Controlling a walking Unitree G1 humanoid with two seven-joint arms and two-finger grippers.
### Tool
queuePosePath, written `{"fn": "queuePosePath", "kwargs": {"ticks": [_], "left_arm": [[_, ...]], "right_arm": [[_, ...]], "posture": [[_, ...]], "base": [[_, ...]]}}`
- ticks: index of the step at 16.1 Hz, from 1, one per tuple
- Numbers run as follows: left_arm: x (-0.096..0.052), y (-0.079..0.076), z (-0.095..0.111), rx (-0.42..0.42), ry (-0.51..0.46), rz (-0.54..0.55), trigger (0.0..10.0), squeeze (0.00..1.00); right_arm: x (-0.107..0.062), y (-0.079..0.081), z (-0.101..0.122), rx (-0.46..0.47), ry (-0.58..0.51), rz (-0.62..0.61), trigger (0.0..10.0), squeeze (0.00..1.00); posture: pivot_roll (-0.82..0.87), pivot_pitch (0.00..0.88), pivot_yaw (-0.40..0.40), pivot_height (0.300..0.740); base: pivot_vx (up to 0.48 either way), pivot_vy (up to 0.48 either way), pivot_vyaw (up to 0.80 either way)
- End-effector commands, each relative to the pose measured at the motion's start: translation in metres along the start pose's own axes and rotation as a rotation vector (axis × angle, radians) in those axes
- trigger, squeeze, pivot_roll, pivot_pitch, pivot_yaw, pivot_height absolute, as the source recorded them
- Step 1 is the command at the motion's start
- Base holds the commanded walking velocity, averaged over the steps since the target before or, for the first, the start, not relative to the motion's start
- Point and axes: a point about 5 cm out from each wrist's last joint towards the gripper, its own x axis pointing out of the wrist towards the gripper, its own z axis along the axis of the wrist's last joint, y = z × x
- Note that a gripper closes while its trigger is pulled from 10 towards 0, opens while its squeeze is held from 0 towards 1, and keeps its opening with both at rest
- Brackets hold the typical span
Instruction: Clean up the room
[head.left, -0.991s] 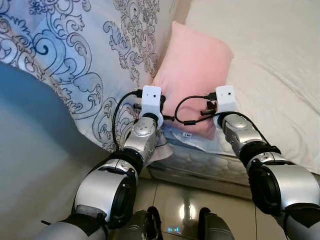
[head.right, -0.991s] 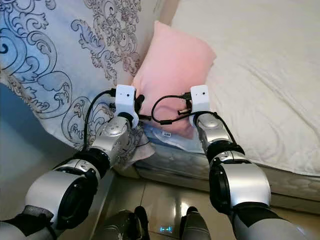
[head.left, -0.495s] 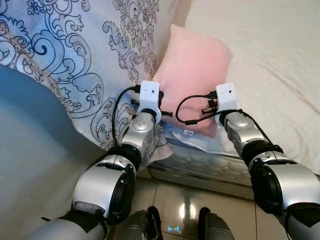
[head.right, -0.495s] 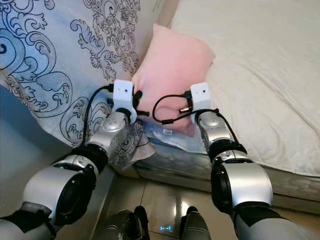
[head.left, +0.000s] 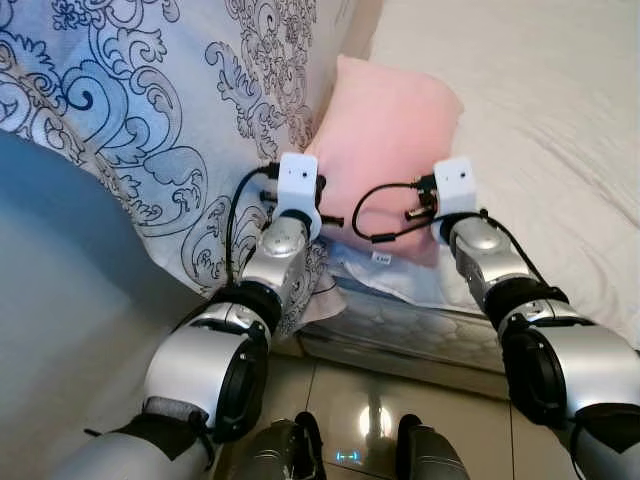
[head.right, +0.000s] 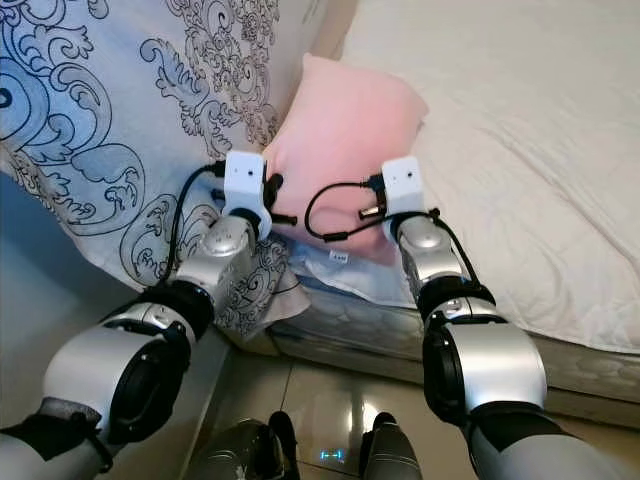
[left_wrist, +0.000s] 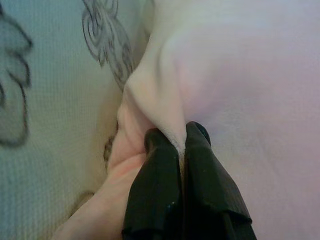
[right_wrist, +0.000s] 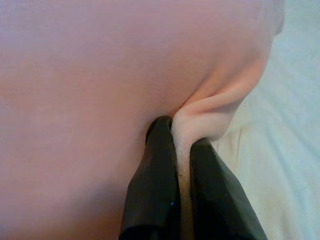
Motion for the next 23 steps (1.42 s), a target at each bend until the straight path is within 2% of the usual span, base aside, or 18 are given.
{"fn": "queuePosePath", "kwargs": {"ticks": [1,4,6,7,9,13,16,18,20,21,22,23], "left_arm": [[0.002,0.004,0.005,-0.003,-0.007,0.008,10.0,0.0],[0.002,0.001,0.006,-0.021,-0.015,-0.021,10.0,0.0],[0.002,-0.001,0.016,-0.01,-0.087,-0.065,10.0,0.0],[0.002,-0.005,0.026,-0.011,-0.154,-0.098,10.0,0.0],[0.003,-0.018,0.036,-0.01,-0.203,-0.143,10.0,0.0],[0.003,-0.033,0.036,-0.029,-0.193,-0.206,10.0,0.0],[0.003,-0.038,0.036,-0.057,-0.175,-0.223,10.0,0.0],[0.005,-0.032,0.039,-0.059,-0.178,-0.171,10.0,0.0],[0.009,-0.014,0.054,-0.049,-0.219,-0.129,10.0,0.0],[0.013,-0.003,0.081,-0.038,-0.278,-0.12,10.0,0.0],[0.013,-0.002,0.09,-0.044,-0.3,-0.126,10.0,0.0],[0.015,0.001,0.124,-0.059,-0.38,-0.128,10.0,0.0]], "right_arm": [[0.002,-0.003,0.014,-0.012,-0.055,-0.013,10.0,0.0],[0.002,-0.004,0.016,0.02,-0.077,-0.016,10.0,0.0],[0.001,-0.004,0.018,0.028,-0.113,-0.014,10.0,0.0],[0.001,-0.005,0.021,0.038,-0.134,-0.019,10.0,0.0],[0.0,-0.008,0.022,0.051,-0.148,-0.026,10.0,0.0],[0.0,-0.014,0.027,0.044,-0.157,-0.044,10.0,0.0],[0.0,-0.017,0.028,0.043,-0.156,-0.052,10.0,0.0],[0.0,-0.017,0.031,0.035,-0.16,-0.052,10.0,0.0],[0.002,-0.018,0.044,-0.011,-0.19,-0.047,10.0,0.0],[0.003,-0.021,0.066,-0.043,-0.247,-0.062,10.0,0.0],[0.003,-0.023,0.073,-0.054,-0.266,-0.072,10.0,0.0],[0.002,-0.032,0.105,-0.079,-0.339,-0.113,10.0,0.0]], "posture": [[-0.1,0.166,0.114,0.74],[-0.1,0.162,0.113,0.74],[-0.09,0.157,0.114,0.74],[-0.09,0.154,0.116,0.74],[-0.1,0.153,0.122,0.74],[-0.1,0.146,0.132,0.74],[-0.1,0.135,0.133,0.74],[-0.1,0.132,0.134,0.74],[-0.1,0.134,0.134,0.74],[-0.1,0.131,0.131,0.74],[-0.1,0.131,0.131,0.74],[-0.1,0.124,0.128,0.74]], "base": [[0.0,0.0,0.0],[0.0,0.0,0.0],[0.0,0.0,0.0],[0.341,0.0,0.0],[0.48,0.0,0.0],[0.464,0.0,0.0],[0.45,0.0,0.0],[0.366,0.0,0.0],[0.0,0.0,0.0],[0.0,0.0,0.0],[0.0,0.0,0.0],[0.0,0.0,0.0]]}}
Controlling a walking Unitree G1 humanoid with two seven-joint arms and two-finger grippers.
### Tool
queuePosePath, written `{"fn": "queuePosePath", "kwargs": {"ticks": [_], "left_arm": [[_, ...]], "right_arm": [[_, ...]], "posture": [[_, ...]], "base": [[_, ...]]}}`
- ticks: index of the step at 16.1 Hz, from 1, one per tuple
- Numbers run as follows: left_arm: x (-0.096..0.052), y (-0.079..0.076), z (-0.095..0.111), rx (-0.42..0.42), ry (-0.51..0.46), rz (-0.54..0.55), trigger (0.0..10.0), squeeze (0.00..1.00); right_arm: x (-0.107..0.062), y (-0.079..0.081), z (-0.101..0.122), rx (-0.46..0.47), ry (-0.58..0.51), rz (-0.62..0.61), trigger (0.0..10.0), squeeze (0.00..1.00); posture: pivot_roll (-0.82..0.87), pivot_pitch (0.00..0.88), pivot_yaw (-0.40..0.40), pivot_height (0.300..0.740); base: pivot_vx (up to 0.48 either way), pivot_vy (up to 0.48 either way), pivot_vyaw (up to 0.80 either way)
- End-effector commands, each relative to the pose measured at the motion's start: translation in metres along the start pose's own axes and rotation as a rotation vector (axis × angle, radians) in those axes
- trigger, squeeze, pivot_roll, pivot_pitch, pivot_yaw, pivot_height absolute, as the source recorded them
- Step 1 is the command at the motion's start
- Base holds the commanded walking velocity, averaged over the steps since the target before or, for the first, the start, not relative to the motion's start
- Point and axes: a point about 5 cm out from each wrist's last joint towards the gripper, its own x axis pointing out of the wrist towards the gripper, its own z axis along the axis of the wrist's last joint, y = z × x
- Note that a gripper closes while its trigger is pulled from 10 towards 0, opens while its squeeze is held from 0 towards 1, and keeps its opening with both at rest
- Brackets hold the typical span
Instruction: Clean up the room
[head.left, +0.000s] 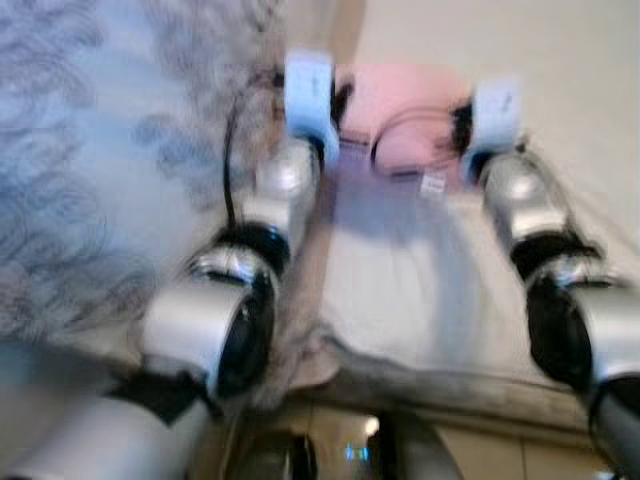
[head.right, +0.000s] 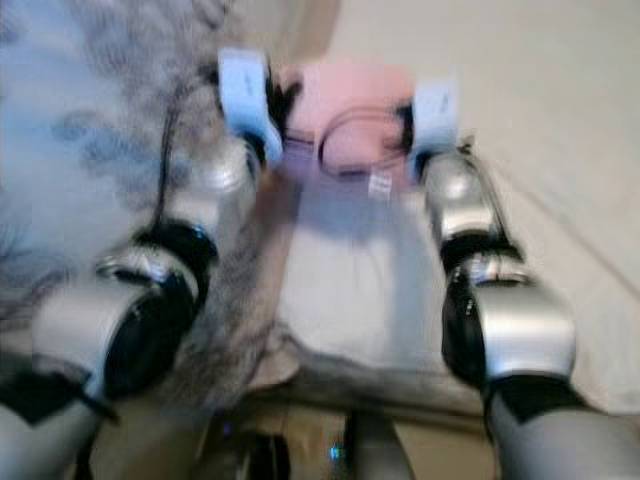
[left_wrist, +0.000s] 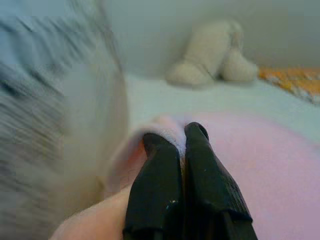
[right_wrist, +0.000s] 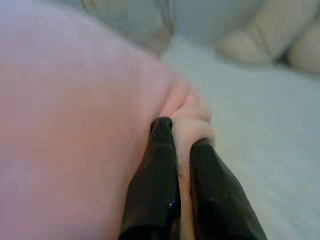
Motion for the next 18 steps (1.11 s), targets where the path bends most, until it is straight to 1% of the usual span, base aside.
{"fn": "queuePosePath", "kwargs": {"ticks": [1,2,3,4,5,6,7,8,10,11,12,13,14,15,16,17,18], "left_arm": [[0.005,0.01,0.019,-0.024,-0.058,0.029,10.0,0.0],[0.009,0.012,0.031,-0.031,-0.087,0.034,10.0,0.0],[0.01,0.014,0.038,-0.013,-0.107,0.037,10.0,0.0],[0.011,0.017,0.041,-0.009,-0.115,0.047,10.0,0.0],[0.009,0.019,0.037,-0.014,-0.108,0.057,10.0,0.0],[0.003,0.023,0.02,-0.018,-0.061,0.081,10.0,0.0],[-0.006,0.025,-0.005,-0.021,0.013,0.103,10.0,0.0],[-0.018,0.023,-0.033,-0.023,0.101,0.113,10.0,0.0],[-0.039,0.014,-0.074,-0.045,0.222,0.119,10.0,0.0],[-0.048,0.009,-0.089,-0.063,0.266,0.124,10.0,0.0],[-0.061,-0.004,-0.11,-0.105,0.326,0.117,10.0,0.0],[-0.067,-0.015,-0.119,-0.107,0.359,0.09,10.0,0.0],[-0.07,-0.02,-0.123,-0.103,0.371,0.076,10.0,0.0],[-0.076,-0.028,-0.131,-0.119,0.397,0.063,10.0,0.0],[-0.077,-0.031,-0.132,-0.116,0.398,0.052,10.0,0.0],[-0.077,-0.028,-0.132,-0.114,0.403,0.046,10.0,0.0],[-0.076,-0.025,-0.13,-0.124,0.4,0.044,10.0,1.0]], "right_arm": [[0.005,-0.001,0.024,-0.03,-0.082,-0.009,10.0,0.0],[0.008,-0.006,0.039,-0.037,-0.123,-0.025,10.0,0.0],[0.01,-0.008,0.049,-0.072,-0.146,-0.025,10.0,0.0],[0.011,-0.01,0.054,-0.11,-0.154,-0.035,10.0,0.0],[0.011,-0.011,0.051,-0.113,-0.139,-0.038,10.0,0.0],[0.009,-0.01,0.038,-0.109,-0.096,-0.041,10.0,0.0],[0.005,-0.005,0.019,-0.109,-0.048,-0.025,10.0,0.0],[-0.001,0.004,-0.005,-0.125,0.028,0.01,10.0,0.0],[-0.015,0.019,-0.048,-0.071,0.166,0.079,10.0,0.0],[-0.022,0.023,-0.064,-0.054,0.218,0.102,10.0,0.0],[-0.033,0.027,-0.085,-0.058,0.29,0.127,10.0,0.0],[-0.039,0.026,-0.096,-0.053,0.322,0.125,10.0,0.0],[-0.041,0.025,-0.099,-0.05,0.332,0.119,10.0,0.0],[-0.046,0.026,-0.106,-0.059,0.346,0.129,10.0,0.0],[-0.047,0.027,-0.108,-0.053,0.349,0.133,10.0,0.0],[-0.047,0.026,-0.108,-0.018,0.347,0.124,10.0,0.0],[-0.047,0.026,-0.107,0.01,0.343,0.119,10.0,0.0]], "posture": [[-0.1,0.122,0.128,0.74],[-0.1,0.121,0.128,0.74],[-0.1,0.122,0.127,0.74],[-0.11,0.123,0.126,0.74],[-0.11,0.135,0.125,0.74],[-0.12,0.145,0.123,0.74],[-0.12,0.156,0.12,0.74],[-0.11,0.167,0.116,0.74],[-0.1,0.186,0.109,0.74],[-0.1,0.195,0.107,0.74],[-0.09,0.206,0.102,0.74],[-0.09,0.211,0.101,0.74],[-0.09,0.213,0.102,0.74],[-0.1,0.213,0.105,0.74],[-0.1,0.212,0.106,0.74],[-0.1,0.209,0.107,0.74],[-0.1,0.206,0.107,0.74]], "base": [[0.0,0.0,0.0],[0.0,0.0,0.0],[0.0,0.0,0.0],[0.0,0.0,0.0],[0.0,0.0,0.0],[0.0,0.0,0.0],[0.0,0.0,0.0],[0.0,0.0,0.0],[0.0,0.0,0.0],[0.0,0.0,0.0],[0.0,0.0,0.0],[0.0,0.0,0.0],[0.0,0.0,0.0],[0.0,0.0,0.0],[0.0,0.0,0.0],[0.0,0.0,0.0],[0.0,0.0,0.0]]}}
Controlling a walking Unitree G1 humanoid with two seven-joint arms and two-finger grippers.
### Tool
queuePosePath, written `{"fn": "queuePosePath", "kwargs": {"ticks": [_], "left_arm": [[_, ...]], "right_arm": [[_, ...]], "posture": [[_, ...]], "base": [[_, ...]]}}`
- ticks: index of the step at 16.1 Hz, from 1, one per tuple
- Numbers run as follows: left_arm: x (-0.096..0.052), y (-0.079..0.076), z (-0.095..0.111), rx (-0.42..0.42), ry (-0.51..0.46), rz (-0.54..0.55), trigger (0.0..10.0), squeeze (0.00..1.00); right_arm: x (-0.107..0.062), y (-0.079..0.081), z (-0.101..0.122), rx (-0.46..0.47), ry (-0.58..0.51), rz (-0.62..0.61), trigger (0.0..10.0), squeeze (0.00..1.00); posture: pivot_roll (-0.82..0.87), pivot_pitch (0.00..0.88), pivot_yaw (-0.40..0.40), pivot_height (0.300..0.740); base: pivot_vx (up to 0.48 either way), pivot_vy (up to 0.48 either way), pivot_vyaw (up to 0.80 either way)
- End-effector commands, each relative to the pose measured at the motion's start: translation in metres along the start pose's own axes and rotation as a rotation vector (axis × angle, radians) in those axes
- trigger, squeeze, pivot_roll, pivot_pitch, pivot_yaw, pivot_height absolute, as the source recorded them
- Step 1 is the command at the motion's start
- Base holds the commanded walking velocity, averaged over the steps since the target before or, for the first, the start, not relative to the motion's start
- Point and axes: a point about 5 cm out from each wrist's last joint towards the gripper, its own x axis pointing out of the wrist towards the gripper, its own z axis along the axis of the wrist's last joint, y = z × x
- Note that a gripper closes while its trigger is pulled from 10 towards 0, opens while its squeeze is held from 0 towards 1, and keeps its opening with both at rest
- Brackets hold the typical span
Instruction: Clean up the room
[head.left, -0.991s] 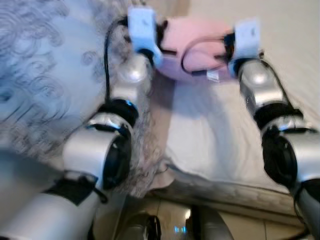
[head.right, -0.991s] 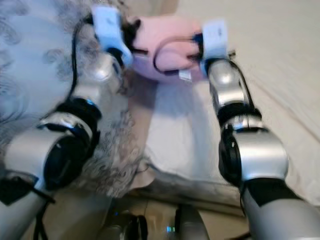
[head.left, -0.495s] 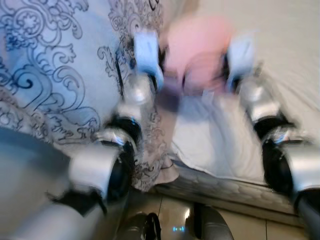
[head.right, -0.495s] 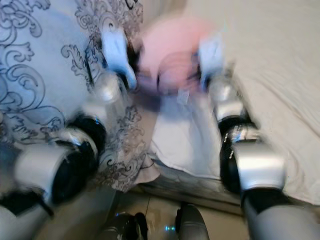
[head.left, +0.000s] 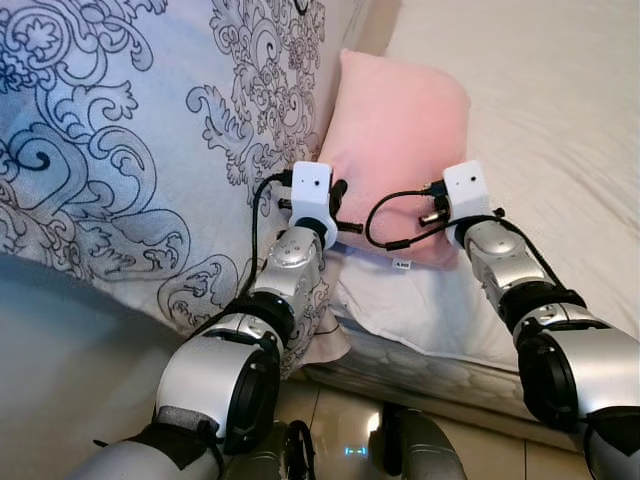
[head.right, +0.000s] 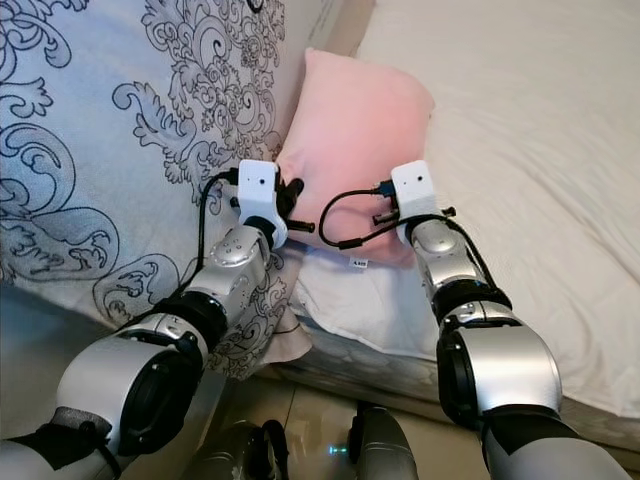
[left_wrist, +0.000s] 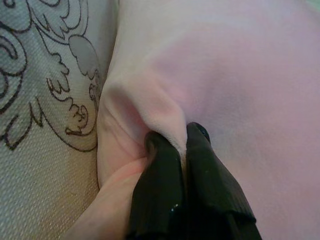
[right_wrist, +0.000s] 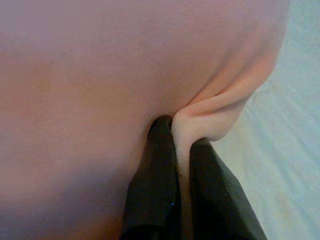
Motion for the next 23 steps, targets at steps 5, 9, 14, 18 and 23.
{"fn": "queuePosePath", "kwargs": {"ticks": [5,9,14,18,23], "left_arm": [[-0.004,0.016,-0.007,0.004,0.031,0.02,10.0,1.0],[-0.008,0.029,-0.006,0.022,0.002,0.051,10.0,1.0],[-0.017,0.034,-0.005,0.071,-0.087,0.053,10.0,1.0],[-0.031,0.049,0.003,0.176,-0.136,0.036,10.0,1.0],[-0.078,0.06,-0.009,0.183,-0.122,0.045,10.0,1.0]], "right_arm": [[-0.001,0.01,-0.01,0.264,0.011,-0.009,10.0,1.0],[-0.002,0.017,-0.014,0.23,0.002,-0.023,10.0,1.0],[-0.005,0.012,-0.013,0.196,-0.05,-0.032,10.0,1.0],[-0.01,0.016,-0.015,0.206,-0.082,-0.047,10.0,1.0],[-0.043,0.03,-0.035,0.189,-0.151,-0.06,10.0,1.0]], "posture": [[-0.1,0.2,0.106,0.74],[-0.1,0.193,0.109,0.74],[-0.1,0.157,0.114,0.74],[-0.09,0.112,0.112,0.74],[-0.09,0.022,0.11,0.74]], "base": [[0.0,0.0,0.0],[0.0,0.0,0.0],[0.0,0.0,0.0],[0.0,0.0,0.0],[0.0,0.0,0.0]]}}
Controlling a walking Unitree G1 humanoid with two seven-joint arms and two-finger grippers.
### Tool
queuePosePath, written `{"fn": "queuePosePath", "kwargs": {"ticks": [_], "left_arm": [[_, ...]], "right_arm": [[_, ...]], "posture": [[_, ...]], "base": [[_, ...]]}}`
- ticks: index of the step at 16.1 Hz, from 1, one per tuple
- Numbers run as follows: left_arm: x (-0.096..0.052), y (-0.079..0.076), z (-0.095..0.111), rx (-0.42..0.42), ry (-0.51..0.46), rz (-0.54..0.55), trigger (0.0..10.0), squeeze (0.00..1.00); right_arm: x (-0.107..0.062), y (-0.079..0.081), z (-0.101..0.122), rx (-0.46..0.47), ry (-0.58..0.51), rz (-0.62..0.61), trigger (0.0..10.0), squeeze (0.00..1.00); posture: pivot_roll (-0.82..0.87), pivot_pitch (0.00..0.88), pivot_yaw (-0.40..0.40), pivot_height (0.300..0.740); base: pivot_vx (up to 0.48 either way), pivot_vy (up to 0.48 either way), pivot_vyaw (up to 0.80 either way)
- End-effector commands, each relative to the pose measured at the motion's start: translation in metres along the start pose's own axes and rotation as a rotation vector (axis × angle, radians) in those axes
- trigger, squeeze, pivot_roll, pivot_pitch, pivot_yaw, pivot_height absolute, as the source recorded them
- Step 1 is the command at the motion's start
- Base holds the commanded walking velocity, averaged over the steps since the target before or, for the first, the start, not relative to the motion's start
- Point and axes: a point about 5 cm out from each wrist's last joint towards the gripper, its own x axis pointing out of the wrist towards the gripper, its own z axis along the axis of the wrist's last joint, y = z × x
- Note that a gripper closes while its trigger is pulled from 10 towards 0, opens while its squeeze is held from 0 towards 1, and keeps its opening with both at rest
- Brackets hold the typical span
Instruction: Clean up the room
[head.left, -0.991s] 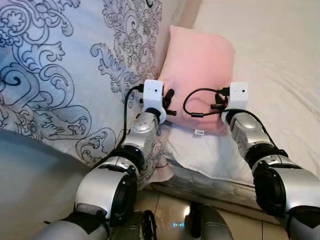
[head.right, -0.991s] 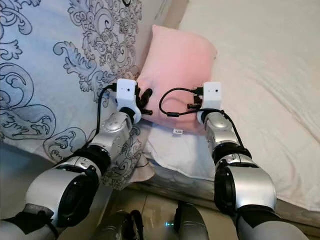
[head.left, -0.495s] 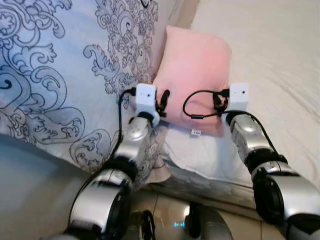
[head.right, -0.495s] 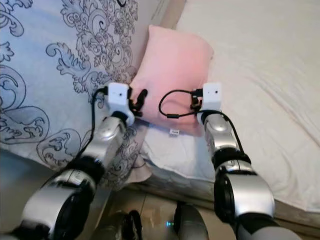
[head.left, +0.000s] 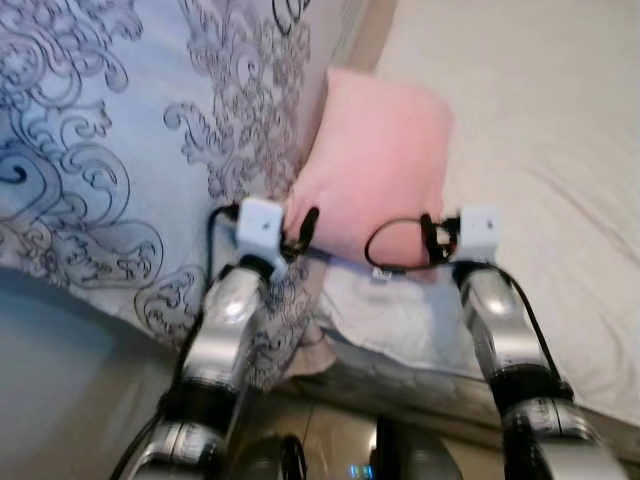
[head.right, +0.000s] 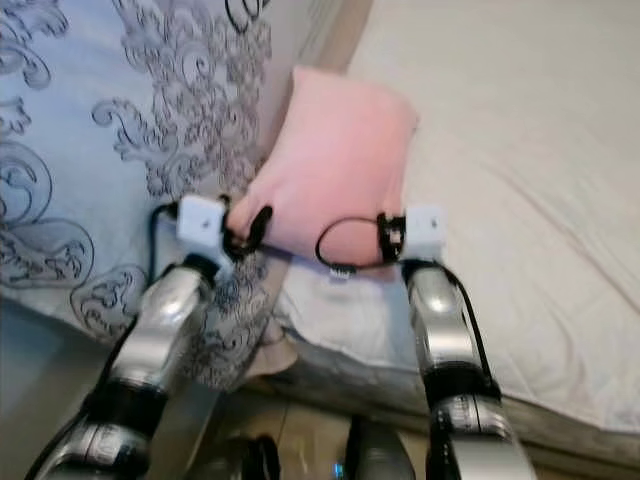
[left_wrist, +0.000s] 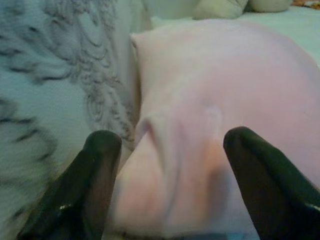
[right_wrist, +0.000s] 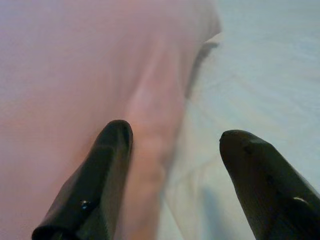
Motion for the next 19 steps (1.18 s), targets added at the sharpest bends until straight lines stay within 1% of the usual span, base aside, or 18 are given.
{"fn": "queuePosePath", "kwargs": {"ticks": [1,2,3,4,5,6,7,8,9,10,11,12,13,14,15,16,18,19], "left_arm": [[-0.013,0.009,0.003,-0.006,-0.007,0.03,10.0,1.0],[-0.02,0.008,0.004,-0.021,-0.02,0.036,10.0,1.0],[-0.032,0.007,0.001,-0.058,-0.029,0.047,10.0,1.0],[-0.041,0.008,-0.002,-0.095,-0.026,0.058,10.0,1.0],[-0.05,0.009,-0.007,-0.106,-0.019,0.062,10.0,1.0],[-0.057,0.009,-0.013,-0.1,-0.007,0.059,10.0,1.0],[-0.063,0.011,-0.02,-0.083,0.013,0.059,10.0,1.0],[-0.068,0.012,-0.023,-0.085,0.023,0.056,10.0,1.0],[-0.077,0.014,-0.03,-0.056,0.05,0.045,10.0,1.0],[-0.088,0.014,-0.04,-0.057,0.11,0.028,10.0,1.0],[-0.09,0.015,-0.042,-0.037,0.129,0.038,10.0,1.0],[-0.089,0.016,-0.045,-0.021,0.156,0.063,10.0,0.0],[-0.084,0.015,-0.041,-0.018,0.123,0.055,10.0,0.0],[-0.078,0.011,-0.038,-0.003,0.11,0.042,10.0,0.0],[-0.075,0.011,-0.037,0.002,0.101,0.036,10.0,0.0],[-0.071,0.01,-0.035,-0.01,0.088,0.014,10.0,0.0],[-0.068,0.01,-0.033,-0.054,0.075,0.024,10.0,0.0],[-0.064,0.008,-0.03,-0.072,0.057,0.009,10.0,0.17]], "right_arm": [[-0.008,0.009,0.007,-0.004,-0.047,0.015,10.0,1.0],[-0.015,0.011,0.008,0.009,-0.076,0.018,10.0,1.0],[-0.028,0.015,0.009,0.04,-0.126,0.021,10.0,1.0],[-0.039,0.014,0.008,0.049,-0.149,0.014,10.0,1.0],[-0.049,0.012,0.007,0.048,-0.176,0.009,10.0,1.0],[-0.057,0.009,0.007,0.017,-0.209,0.001,10.0,1.0],[-0.063,0.006,0.003,0.02,-0.21,-0.001,10.0,1.0],[-0.069,0.003,-0.004,0.019,-0.194,0.013,10.0,1.0],[-0.079,0.003,-0.014,0.019,-0.153,0.031,10.0,1.0],[-0.091,-0.001,-0.023,0.025,-0.103,0.006,10.0,1.0],[-0.094,-0.004,-0.028,0.035,-0.064,-0.017,10.0,1.0],[-0.093,-0.012,-0.038,0.042,0.0,-0.076,10.0,1.0],[-0.091,-0.016,-0.041,0.061,0.011,-0.111,10.0,0.0],[-0.086,-0.017,-0.039,0.067,-0.003,-0.113,10.0,0.0],[-0.081,-0.016,-0.037,0.067,-0.014,-0.11,10.0,0.0],[-0.072,-0.01,-0.033,0.069,-0.023,-0.092,10.0,0.0],[-0.067,-0.005,-0.029,0.06,-0.036,-0.08,10.0,0.0],[-0.062,-0.003,-0.025,0.055,-0.047,-0.069,10.0,0.0]], "posture": [[-0.09,0.002,0.113,0.74],[-0.09,0.0,0.114,0.74],[-0.09,0.0,0.115,0.74],[-0.1,0.0,0.114,0.74],[-0.1,0.0,0.112,0.74],[-0.1,0.0,0.107,0.74],[-0.1,0.0,0.105,0.74],[-0.1,0.0,0.103,0.74],[-0.11,0.0,0.104,0.74],[-0.12,0.0,0.1,0.74],[-0.12,0.0,0.103,0.74],[-0.13,0.0,0.108,0.74],[-0.13,0.0,0.117,0.74],[-0.14,0.0,0.12,0.74],[-0.14,0.0,0.126,0.74],[-0.15,0.0,0.135,0.74],[-0.16,0.0,0.143,0.74],[-0.16,0.0,0.147,0.74]], "base": [[0.0,0.0,0.0],[0.0,0.0,0.0],[0.0,0.0,0.0],[0.0,0.0,0.0],[0.0,0.0,0.0],[0.0,0.0,0.0],[0.0,0.0,0.0],[0.0,0.0,0.0],[0.0,0.0,0.0],[0.0,0.0,0.0],[0.0,0.0,0.0],[0.0,0.0,0.0],[0.0,0.0,0.0],[0.0,0.0,0.0],[0.0,0.0,0.0],[0.0,0.0,0.0],[0.0,-0.129,0.0],[0.0,-0.465,0.0]]}}
